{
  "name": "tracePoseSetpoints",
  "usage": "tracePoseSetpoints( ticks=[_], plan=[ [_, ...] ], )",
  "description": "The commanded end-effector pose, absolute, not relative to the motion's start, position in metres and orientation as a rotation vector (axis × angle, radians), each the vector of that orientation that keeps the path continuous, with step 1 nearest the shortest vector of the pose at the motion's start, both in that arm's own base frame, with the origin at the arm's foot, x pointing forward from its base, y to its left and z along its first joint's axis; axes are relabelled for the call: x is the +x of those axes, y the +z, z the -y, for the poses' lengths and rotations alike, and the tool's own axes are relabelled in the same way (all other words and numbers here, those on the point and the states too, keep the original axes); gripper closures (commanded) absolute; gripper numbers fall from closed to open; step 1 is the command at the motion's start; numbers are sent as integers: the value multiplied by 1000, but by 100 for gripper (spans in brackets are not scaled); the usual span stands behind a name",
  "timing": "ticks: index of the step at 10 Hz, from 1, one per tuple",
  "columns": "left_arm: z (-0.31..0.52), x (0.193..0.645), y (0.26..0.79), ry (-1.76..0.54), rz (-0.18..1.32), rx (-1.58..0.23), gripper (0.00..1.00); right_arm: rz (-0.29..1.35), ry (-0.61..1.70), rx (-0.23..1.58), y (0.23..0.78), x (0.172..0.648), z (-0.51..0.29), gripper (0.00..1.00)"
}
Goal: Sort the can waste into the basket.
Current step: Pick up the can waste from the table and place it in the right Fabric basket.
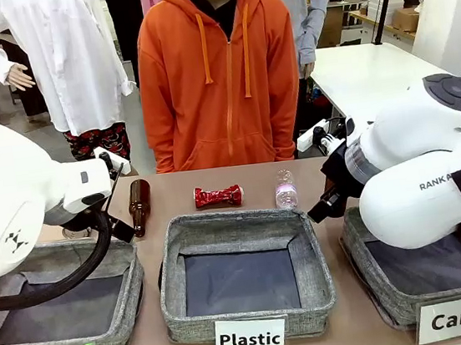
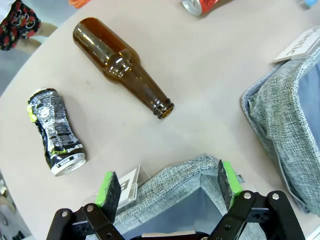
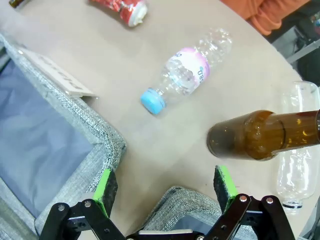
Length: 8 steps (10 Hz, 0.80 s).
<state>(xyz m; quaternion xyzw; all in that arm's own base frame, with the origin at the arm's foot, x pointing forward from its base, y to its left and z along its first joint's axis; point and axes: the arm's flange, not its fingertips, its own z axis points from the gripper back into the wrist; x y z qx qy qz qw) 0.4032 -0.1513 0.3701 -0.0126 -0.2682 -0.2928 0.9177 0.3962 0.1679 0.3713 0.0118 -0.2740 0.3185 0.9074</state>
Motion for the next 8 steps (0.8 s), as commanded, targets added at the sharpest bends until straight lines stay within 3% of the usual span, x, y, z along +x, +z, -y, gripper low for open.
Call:
tracePoseSetpoints(
  ticks=[1,8],
  plan=[
    [151,403,370,-603,552,-26,0,566,657,25,371,396,-168,0],
    [151,403,370,-603,552,-26,0,566,657,24,371,396,-168,0]
  ],
)
